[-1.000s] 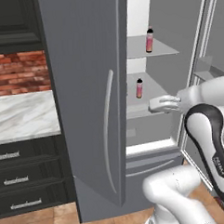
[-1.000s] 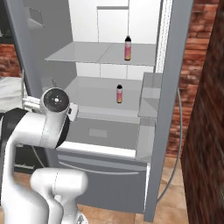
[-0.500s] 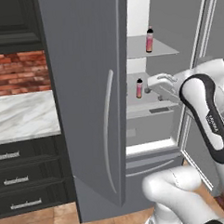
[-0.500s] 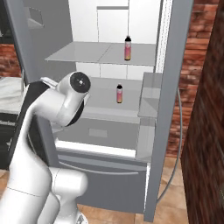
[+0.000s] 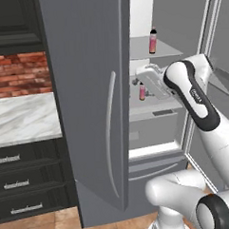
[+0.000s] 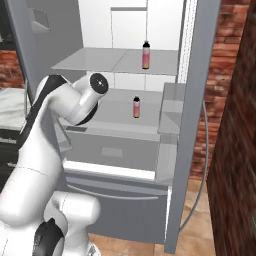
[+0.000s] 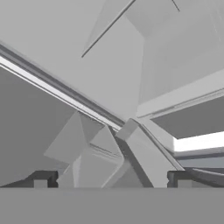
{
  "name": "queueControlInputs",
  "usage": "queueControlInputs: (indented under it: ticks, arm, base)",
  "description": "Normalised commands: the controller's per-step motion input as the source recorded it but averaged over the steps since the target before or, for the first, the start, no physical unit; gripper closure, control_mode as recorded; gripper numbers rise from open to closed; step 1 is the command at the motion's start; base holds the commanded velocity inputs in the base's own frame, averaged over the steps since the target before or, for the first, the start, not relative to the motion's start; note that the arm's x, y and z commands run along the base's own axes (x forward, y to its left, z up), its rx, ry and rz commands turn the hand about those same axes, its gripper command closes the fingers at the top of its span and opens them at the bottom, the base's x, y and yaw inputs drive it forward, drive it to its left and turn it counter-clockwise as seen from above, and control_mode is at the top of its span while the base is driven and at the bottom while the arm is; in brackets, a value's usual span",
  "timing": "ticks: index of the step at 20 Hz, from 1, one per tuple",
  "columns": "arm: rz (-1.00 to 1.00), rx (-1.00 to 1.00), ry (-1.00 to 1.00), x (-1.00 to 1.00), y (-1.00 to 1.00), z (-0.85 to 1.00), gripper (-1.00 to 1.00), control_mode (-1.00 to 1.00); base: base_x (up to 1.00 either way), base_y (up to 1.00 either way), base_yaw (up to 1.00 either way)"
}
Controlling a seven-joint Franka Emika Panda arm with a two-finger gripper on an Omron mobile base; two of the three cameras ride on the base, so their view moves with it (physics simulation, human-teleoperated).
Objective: Open the fridge, grab two sodas, and place both sodas inside the bowl with ice on the dining counter.
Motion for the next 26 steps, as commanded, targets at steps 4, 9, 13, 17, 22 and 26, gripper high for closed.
queueControlInputs:
  ticks: [4, 9, 13, 17, 22, 26]
  arm:
    - [-0.05, 0.07, 0.00, 0.30, 0.49, -0.01, -1.00, -1.00]
    - [-0.02, 0.04, -0.01, -0.13, 0.50, -0.07, -1.00, -1.00]
    - [0.00, 0.00, -0.04, -0.51, 0.61, -0.11, -1.00, -1.00]
    - [0.00, 0.00, -0.01, -0.44, 0.71, -0.06, -1.00, -1.00]
    - [0.00, 0.00, 0.00, -0.23, 0.89, 0.00, -1.00, -1.00]
    - [0.00, 0.00, 0.00, -0.20, 0.97, 0.00, -1.00, -1.00]
  base:
    - [0.00, 0.00, 0.00]
    - [0.00, 0.00, 0.00]
    - [0.00, 0.00, 0.00]
    - [0.00, 0.00, 0.00]
    - [0.00, 0.00, 0.00]
    - [0.00, 0.00, 0.00]
